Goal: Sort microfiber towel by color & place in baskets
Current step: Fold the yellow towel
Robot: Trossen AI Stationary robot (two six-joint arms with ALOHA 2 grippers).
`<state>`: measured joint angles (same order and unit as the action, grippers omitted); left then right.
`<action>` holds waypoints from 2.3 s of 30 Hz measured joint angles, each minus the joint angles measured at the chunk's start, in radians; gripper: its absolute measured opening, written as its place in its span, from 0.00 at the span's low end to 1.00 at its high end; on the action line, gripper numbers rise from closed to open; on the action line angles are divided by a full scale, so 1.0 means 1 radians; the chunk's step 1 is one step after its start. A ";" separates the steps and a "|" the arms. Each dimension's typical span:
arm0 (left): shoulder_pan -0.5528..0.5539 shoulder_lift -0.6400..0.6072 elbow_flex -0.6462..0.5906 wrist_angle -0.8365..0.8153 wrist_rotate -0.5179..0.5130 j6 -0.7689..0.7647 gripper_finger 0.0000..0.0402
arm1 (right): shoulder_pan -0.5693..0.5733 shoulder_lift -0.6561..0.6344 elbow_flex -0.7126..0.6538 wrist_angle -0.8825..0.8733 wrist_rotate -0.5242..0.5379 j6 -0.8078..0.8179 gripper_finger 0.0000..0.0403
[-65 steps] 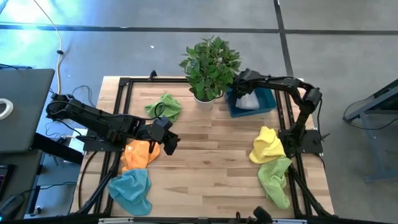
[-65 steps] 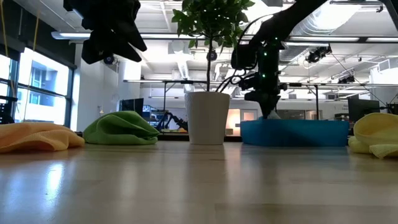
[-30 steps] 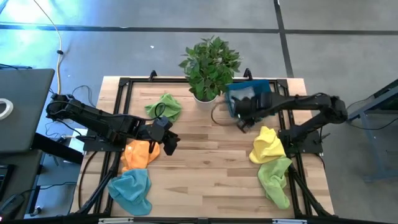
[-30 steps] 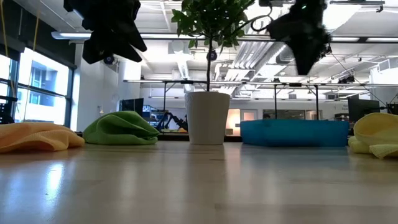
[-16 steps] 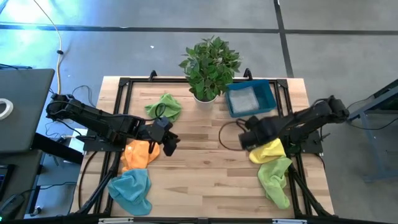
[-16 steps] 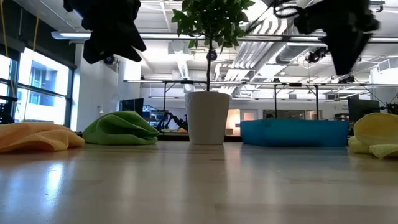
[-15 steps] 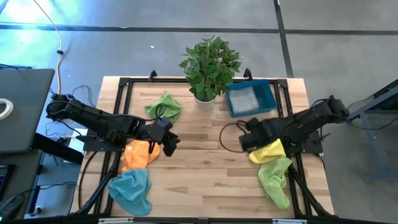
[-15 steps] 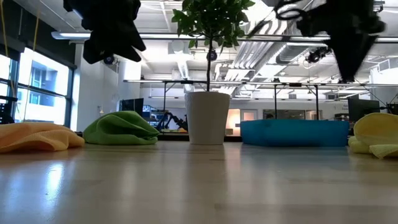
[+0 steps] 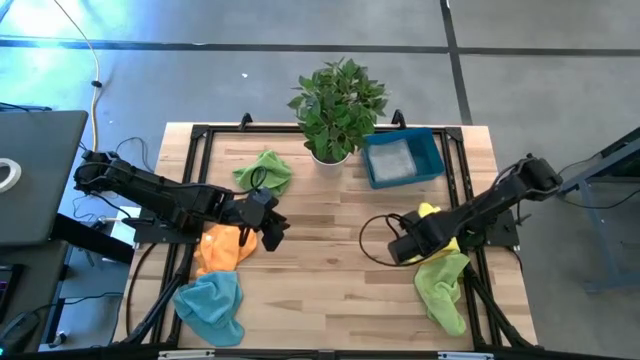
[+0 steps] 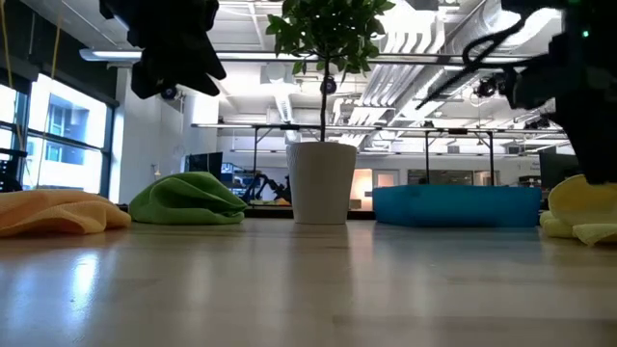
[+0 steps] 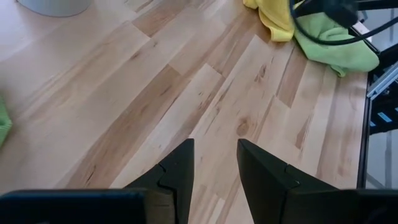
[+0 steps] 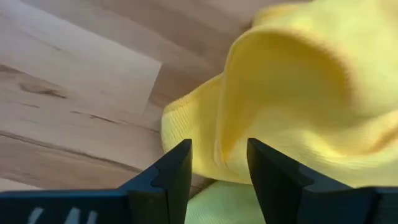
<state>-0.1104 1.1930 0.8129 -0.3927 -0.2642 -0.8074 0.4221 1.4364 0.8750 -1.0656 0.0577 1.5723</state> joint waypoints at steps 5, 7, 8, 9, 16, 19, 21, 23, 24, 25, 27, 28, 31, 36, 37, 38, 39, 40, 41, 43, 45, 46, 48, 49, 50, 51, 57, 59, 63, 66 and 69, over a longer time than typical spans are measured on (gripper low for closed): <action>0.000 0.000 0.000 0.000 0.000 0.000 0.27 | 0.000 0.000 -0.099 0.137 -0.007 0.000 0.39; 0.000 0.000 0.000 0.000 0.000 0.000 0.27 | -0.003 0.000 -0.132 0.170 -0.006 0.002 0.38; 0.000 0.000 0.000 0.000 0.000 0.000 0.27 | -0.004 0.000 -0.146 0.184 -0.006 0.003 0.38; 0.000 0.000 0.000 0.000 0.000 0.000 0.27 | -0.004 0.000 -0.157 0.189 -0.006 0.007 0.37; 0.000 0.000 0.000 0.000 0.000 -0.001 0.27 | -0.005 0.001 -0.185 0.200 -0.005 0.009 0.22; 0.000 0.000 0.000 0.000 0.000 -0.001 0.27 | -0.005 0.001 -0.185 0.207 0.009 -0.003 0.11; 0.000 0.000 0.000 0.000 0.000 -0.001 0.27 | -0.005 0.001 -0.185 0.211 0.012 -0.019 0.04; 0.000 0.000 0.000 0.000 0.000 -0.001 0.27 | -0.004 0.001 -0.185 0.216 0.012 -0.048 0.02; 0.000 0.000 0.000 0.000 0.000 -0.001 0.27 | -0.004 0.001 -0.185 0.218 0.012 -0.053 0.02; 0.000 0.000 0.000 0.000 0.000 -0.001 0.27 | -0.004 0.001 -0.185 0.218 0.012 -0.053 0.02; 0.000 0.000 0.000 0.000 0.000 -0.001 0.27 | -0.003 0.001 -0.179 0.215 0.012 -0.064 0.02; 0.000 0.000 0.000 0.000 0.000 -0.001 0.27 | -0.003 0.001 -0.172 0.216 0.011 -0.077 0.01; 0.000 0.000 0.000 0.000 0.000 -0.001 0.27 | -0.003 0.001 -0.135 0.217 0.011 -0.138 0.01; 0.000 0.000 0.000 0.001 0.000 -0.001 0.27 | -0.003 0.001 -0.045 0.208 0.011 -0.280 0.00; 0.000 0.000 0.000 0.001 0.000 -0.001 0.27 | -0.003 0.001 -0.022 0.202 0.011 -0.308 0.00; 0.000 0.000 0.000 0.003 0.000 -0.001 0.27 | -0.003 0.001 0.001 0.192 0.011 -0.335 0.00; 0.000 0.000 0.000 0.006 0.000 -0.001 0.27 | -0.003 0.001 0.024 0.178 0.011 -0.364 0.00; 0.000 0.000 0.000 0.013 0.000 0.003 0.27 | -0.003 0.001 0.049 0.166 0.011 -0.395 0.00; 0.000 0.000 0.000 0.024 0.000 0.018 0.27 | -0.003 0.001 0.074 0.154 0.013 -0.429 0.00; -0.004 0.000 0.000 0.059 0.000 0.072 0.27 | -0.003 0.001 0.122 0.134 0.024 -0.502 0.00; -0.014 0.000 0.000 0.105 0.000 0.139 0.27 | -0.003 0.001 0.167 0.123 0.042 -0.587 0.00; -0.020 0.000 0.000 0.131 0.000 0.179 0.27 | -0.003 0.001 0.188 0.125 0.045 -0.637 0.00; -0.032 0.000 0.000 0.183 0.000 0.268 0.27 | -0.003 0.001 0.229 0.130 0.055 -0.744 0.00; -0.038 0.000 0.000 0.209 0.000 0.313 0.27 | -0.003 0.001 0.247 0.134 0.063 -0.795 0.00; -0.044 0.000 0.000 0.235 0.000 0.354 0.27 | -0.003 0.001 0.265 0.145 0.071 -0.840 0.00; -0.049 0.000 0.000 0.260 0.000 0.390 0.27 | -0.003 0.001 0.281 0.156 0.080 -0.884 0.00; -0.064 0.000 0.000 0.387 0.000 0.519 0.27 | -0.009 0.000 0.375 0.177 0.132 -1.071 0.00; -0.064 0.000 0.000 0.417 0.000 0.543 0.27 | -0.017 0.000 0.407 0.180 0.144 -1.123 0.00; -0.059 0.000 0.000 0.453 0.000 0.558 0.27 | -0.037 0.000 0.442 0.202 0.148 -1.308 0.00; -0.053 0.000 0.000 0.468 0.000 0.557 0.27 | -0.063 0.000 0.459 0.249 0.149 -1.488 0.00; -0.053 0.000 0.000 0.478 -0.001 0.557 0.27 | -0.092 0.000 0.466 0.326 0.125 -1.672 0.00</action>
<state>-0.1631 1.1931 0.8131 0.0853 -0.2649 -0.2501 0.3304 1.4368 1.3409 -0.7394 0.1823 -0.1000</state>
